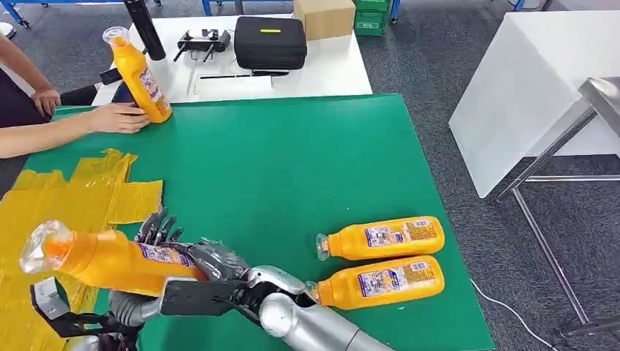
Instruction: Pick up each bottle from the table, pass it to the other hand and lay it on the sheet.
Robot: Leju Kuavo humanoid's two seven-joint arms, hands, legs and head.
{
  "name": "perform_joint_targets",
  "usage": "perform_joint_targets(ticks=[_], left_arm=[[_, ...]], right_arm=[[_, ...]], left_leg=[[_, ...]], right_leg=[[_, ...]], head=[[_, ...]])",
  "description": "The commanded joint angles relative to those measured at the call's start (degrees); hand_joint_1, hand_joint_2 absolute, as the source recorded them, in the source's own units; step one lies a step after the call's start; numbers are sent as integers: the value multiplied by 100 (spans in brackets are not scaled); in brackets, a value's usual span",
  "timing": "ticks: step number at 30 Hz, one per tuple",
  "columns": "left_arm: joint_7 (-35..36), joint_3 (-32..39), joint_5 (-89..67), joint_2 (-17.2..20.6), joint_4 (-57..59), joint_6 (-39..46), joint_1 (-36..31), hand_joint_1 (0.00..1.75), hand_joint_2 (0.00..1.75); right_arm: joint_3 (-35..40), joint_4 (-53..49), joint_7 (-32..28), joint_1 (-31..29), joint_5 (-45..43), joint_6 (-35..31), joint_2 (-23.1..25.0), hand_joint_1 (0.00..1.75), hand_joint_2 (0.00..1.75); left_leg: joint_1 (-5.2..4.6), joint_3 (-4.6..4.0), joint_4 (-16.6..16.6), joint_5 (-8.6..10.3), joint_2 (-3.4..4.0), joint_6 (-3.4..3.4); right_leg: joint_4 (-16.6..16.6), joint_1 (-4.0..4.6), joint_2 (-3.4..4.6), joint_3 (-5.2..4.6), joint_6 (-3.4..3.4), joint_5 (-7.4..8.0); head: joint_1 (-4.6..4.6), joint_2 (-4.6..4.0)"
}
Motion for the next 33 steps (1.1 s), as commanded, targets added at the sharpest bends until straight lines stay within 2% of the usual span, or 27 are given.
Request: perform_joint_targets(ticks=[1,7,25,26,27,33], left_arm=[[-16,-88,42,74,535,-35,-276,0,175],[4,-60,177,39,607,-85,-340,0,175],[46,-46,438,18,663,-200,-344,0,175],[40,-42,459,10,667,-212,-343,56,175],[29,-38,481,-4,665,-221,-339,175,175],[-23,60,637,-73,626,-294,-279,175,175]], right_arm=[[1410,710,22,-165,-33,62,50,175,175],[1506,923,-23,-189,-131,39,50,175,175],[1508,980,-24,-191,-151,34,50,175,175],[1501,1003,-29,-186,-156,25,50,175,175],[1499,1023,-34,-187,-157,25,50,175,175],[1373,1076,-62,-181,-172,-50,-7,175,175]], left_leg=[[4,30,-4,-9,1,-12],[4,22,-6,-1,-18,-11],[1,14,-8,2,-11,-7],[3,21,-6,0,-14,-9],[1,18,-7,1,-13,-8],[1,20,-9,1,-12,-8]], right_leg=[[-7,4,-10,35,-3,-10],[-9,3,-29,31,-4,-9],[-10,0,-26,17,-2,-5],[-10,2,-31,26,-3,-9],[-10,1,-29,22,-3,-7],[-12,0,-29,24,-2,-7]], head=[[0,0],[2,0],[2,0],[2,0],[2,0],[2,0]])
